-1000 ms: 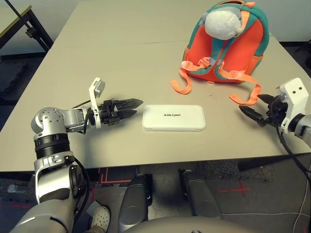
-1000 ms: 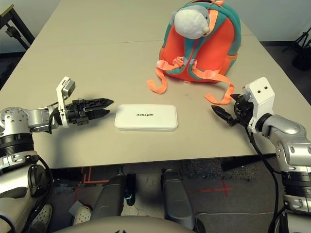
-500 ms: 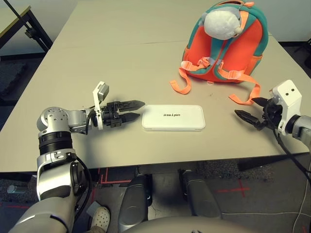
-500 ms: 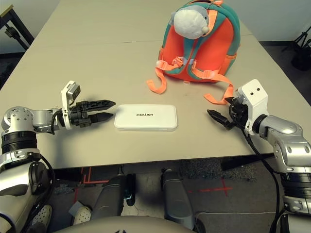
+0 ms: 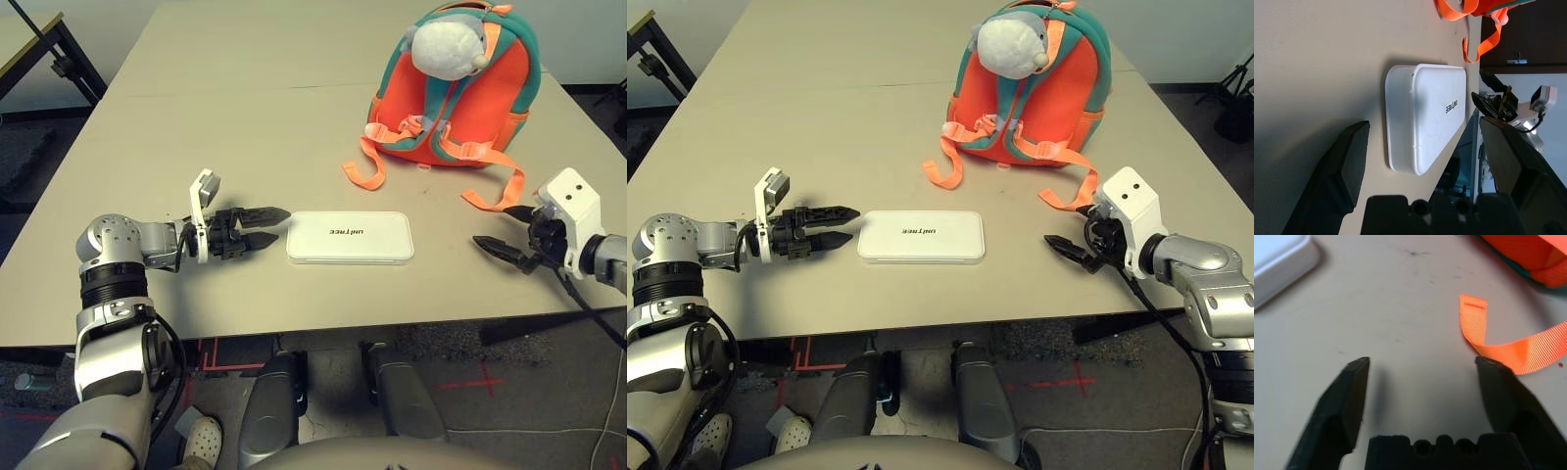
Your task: Put the pencil case into the backpack and zip it.
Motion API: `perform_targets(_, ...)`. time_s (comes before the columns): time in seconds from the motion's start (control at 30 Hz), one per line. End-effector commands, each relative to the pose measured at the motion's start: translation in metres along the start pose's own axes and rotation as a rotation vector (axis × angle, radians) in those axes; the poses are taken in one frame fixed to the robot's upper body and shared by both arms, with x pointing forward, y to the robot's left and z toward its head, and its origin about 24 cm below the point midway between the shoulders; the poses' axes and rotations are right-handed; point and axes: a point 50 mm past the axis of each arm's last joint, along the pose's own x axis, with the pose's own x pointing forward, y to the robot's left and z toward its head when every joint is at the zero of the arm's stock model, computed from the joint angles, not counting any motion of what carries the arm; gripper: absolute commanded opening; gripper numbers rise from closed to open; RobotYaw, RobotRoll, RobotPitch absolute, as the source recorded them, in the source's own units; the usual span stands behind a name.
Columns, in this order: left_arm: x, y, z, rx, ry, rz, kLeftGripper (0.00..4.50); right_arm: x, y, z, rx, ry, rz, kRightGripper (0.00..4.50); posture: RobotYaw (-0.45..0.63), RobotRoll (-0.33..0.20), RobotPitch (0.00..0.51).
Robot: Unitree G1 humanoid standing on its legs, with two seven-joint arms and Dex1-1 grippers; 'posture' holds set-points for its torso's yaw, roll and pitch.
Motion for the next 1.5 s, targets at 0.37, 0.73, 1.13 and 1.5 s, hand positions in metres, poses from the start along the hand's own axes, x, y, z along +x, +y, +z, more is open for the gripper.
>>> perform_targets(0.37,0.003,0.006,-0.003,0.005,0.015,0.055,4.5,0.025,0.036,0.001,0.021,-0.005,0.15,0.03,-0.18,0.0,0.171)
perform_targets(0.73,0.002,0.006,-0.006,0.011,0.016,0.057,4.5,0.05,0.053,0.004,0.046,-0.067,0.138,0.03,-0.17,0.0,0.177)
perform_targets(1.13,0.002,0.006,-0.008,0.015,0.019,0.057,4.5,0.073,0.09,0.036,0.109,-0.188,0.25,0.03,-0.17,0.0,0.178)
perform_targets(1.5,0.002,0.005,-0.01,0.021,0.024,0.048,4.5,0.082,0.11,0.054,0.148,-0.223,0.293,0.03,-0.17,0.0,0.18)
